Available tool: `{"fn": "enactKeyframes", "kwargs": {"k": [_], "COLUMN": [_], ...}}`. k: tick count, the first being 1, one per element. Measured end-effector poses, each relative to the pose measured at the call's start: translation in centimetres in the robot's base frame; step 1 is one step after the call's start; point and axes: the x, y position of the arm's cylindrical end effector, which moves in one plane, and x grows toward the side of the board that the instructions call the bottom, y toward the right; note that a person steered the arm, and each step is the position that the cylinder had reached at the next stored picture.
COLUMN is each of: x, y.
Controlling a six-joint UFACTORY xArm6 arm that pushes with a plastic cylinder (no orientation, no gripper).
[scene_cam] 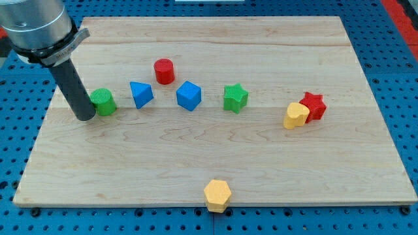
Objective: Place the green circle to the left of the blue triangle
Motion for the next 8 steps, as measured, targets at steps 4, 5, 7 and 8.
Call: {"fn": "enactKeyframes", "kwargs": {"k": [4, 5, 7, 8], "x": [0.0, -0.7, 1.1, 1.2], "y": [2.0, 2.0, 3.1, 3.3]}}
